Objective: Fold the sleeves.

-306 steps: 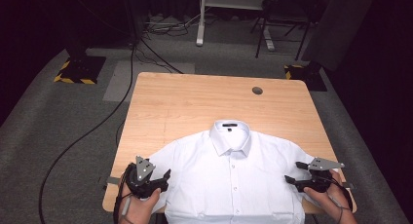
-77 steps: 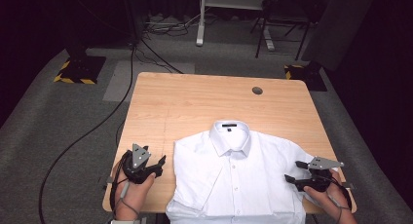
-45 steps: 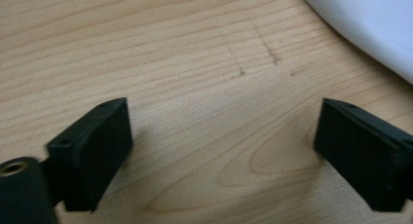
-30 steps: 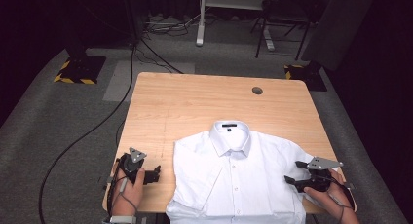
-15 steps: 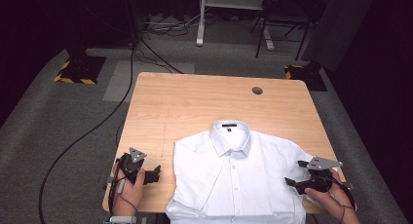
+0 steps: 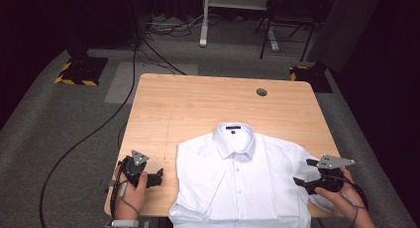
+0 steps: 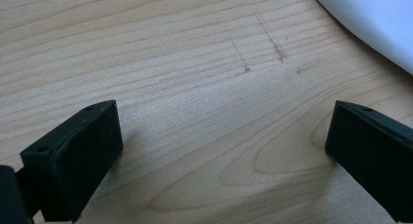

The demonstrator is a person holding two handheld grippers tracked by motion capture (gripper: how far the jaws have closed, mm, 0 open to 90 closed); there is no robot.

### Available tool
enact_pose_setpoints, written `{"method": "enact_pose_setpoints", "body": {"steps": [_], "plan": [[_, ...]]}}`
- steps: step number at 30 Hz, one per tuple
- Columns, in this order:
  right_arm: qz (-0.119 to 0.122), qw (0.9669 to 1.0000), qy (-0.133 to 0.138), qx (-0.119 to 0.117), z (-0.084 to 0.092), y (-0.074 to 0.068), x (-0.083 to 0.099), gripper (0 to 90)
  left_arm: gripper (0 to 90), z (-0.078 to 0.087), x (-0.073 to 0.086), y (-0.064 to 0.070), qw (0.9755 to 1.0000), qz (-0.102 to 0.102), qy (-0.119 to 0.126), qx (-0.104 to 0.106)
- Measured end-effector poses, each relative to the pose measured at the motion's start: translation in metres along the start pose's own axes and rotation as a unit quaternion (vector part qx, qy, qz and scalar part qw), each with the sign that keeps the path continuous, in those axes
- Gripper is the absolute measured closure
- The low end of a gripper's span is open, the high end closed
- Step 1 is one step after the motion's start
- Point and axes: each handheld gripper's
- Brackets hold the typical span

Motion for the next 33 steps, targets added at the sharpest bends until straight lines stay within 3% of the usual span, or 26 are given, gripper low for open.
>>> {"method": "enact_pose_setpoints", "body": {"steps": [18,23,33], "plan": [[0.011,0.9993,0.021,0.03,0.029,0.02,-0.015,12.6,0.0,0.0,0.0,0.0,1.0,-0.001,-0.001,0.001],[-0.003,0.9992,0.023,0.032,0.034,0.025,-0.014,15.9,0.0,-0.001,-0.001,0.0,1.0,-0.001,0.0,0.001],[-0.022,0.9976,0.015,0.064,0.047,0.041,-0.005,21.5,0.0,-0.001,-0.001,0.0,1.0,-0.001,0.0,0.001]]}}
Point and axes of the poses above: each handheld gripper's, and its own axes: z roughly backward along the jaws, x roughly out of its underside, y roughly to its right, and after that the axes turned 13 degrees about z, right-handed
